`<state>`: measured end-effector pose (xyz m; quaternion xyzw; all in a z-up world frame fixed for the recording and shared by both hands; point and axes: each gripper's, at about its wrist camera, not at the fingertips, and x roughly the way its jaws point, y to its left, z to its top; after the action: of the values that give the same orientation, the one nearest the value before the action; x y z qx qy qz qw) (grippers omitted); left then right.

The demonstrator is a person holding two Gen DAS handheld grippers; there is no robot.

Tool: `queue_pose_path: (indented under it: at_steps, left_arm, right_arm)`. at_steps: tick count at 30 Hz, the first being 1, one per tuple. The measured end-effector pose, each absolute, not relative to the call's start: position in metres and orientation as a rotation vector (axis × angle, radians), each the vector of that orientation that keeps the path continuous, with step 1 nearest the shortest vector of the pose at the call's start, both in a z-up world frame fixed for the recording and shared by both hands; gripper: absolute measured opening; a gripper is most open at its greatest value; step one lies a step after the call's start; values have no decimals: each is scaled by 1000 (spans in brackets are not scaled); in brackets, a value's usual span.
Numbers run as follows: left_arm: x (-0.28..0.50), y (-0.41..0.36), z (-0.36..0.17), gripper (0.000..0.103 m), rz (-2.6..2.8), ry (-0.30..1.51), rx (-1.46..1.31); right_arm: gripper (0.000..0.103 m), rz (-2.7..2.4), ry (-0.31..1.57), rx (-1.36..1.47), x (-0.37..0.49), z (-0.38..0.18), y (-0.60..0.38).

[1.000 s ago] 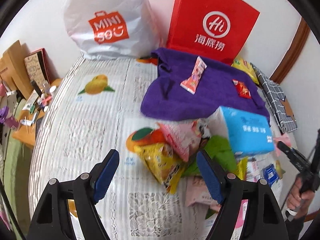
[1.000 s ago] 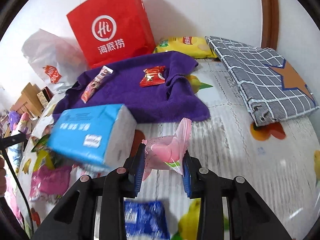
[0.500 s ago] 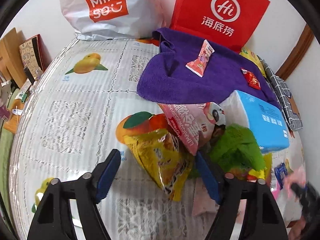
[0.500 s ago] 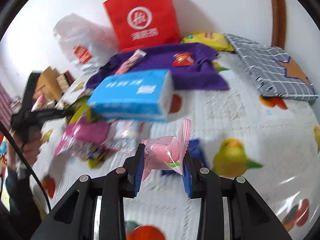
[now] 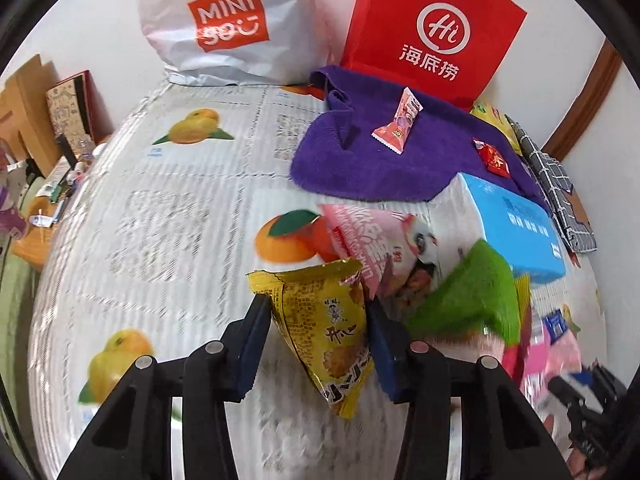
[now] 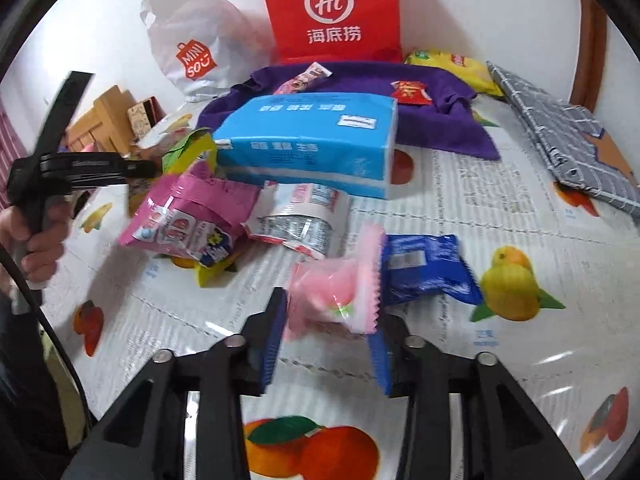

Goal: Organize snacks
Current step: 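Lift and carry the pink candy and yellow chip bag with both grippers toward the towel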

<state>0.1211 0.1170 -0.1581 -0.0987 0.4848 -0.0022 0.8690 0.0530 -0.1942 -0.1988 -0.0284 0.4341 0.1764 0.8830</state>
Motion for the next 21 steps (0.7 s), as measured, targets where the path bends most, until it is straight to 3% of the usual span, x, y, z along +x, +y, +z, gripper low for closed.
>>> queue_pose_path:
  at_steps: [11,18,21]
  left_arm:
    - [79,115,-161,43,-47,1033,-220]
    - [71,110,-165,44,-74,1040,-245]
    - [72,108,-170,51,-68,1052,-241]
  right_arm:
    - [75,310,856,19,42,-190,-224]
    - [75,298,865,73,67,-201,-207]
    - [75,274,883,88,77,-208,-202]
